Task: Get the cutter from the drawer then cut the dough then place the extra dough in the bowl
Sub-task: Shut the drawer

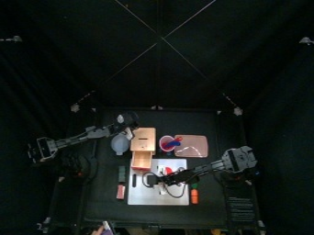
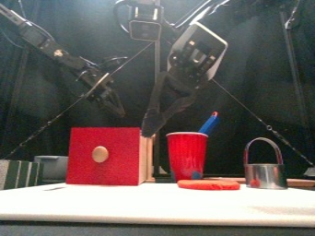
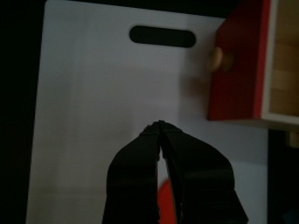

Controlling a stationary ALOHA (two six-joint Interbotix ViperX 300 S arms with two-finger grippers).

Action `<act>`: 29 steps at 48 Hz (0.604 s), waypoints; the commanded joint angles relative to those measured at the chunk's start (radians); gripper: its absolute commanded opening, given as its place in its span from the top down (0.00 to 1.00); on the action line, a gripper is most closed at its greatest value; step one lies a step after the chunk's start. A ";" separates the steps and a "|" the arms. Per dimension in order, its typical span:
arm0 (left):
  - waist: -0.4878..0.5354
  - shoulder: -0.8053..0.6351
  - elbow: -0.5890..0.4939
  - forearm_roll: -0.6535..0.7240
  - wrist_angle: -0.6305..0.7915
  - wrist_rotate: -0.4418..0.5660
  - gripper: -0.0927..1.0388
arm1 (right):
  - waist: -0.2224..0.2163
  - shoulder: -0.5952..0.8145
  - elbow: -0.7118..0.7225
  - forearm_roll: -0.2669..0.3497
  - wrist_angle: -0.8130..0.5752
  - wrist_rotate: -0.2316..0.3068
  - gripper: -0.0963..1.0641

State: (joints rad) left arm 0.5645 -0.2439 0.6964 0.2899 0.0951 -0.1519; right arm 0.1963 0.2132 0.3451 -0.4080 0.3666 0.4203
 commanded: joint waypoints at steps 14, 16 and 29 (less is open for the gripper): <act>0.098 0.259 -0.313 0.153 0.249 0.081 0.49 | -0.006 0.087 -0.137 0.003 -0.003 0.017 0.67; 0.106 0.281 -0.334 0.132 0.268 0.114 0.49 | -0.006 0.094 -0.141 0.005 -0.003 0.018 0.67; 0.109 0.367 -0.425 -0.270 0.382 0.541 0.49 | -0.006 0.140 -0.193 -0.002 0.000 0.008 0.67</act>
State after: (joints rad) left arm 0.6750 0.1212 0.3206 0.1887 0.4648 0.2485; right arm 0.1948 0.3651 0.1887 -0.4080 0.3682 0.4326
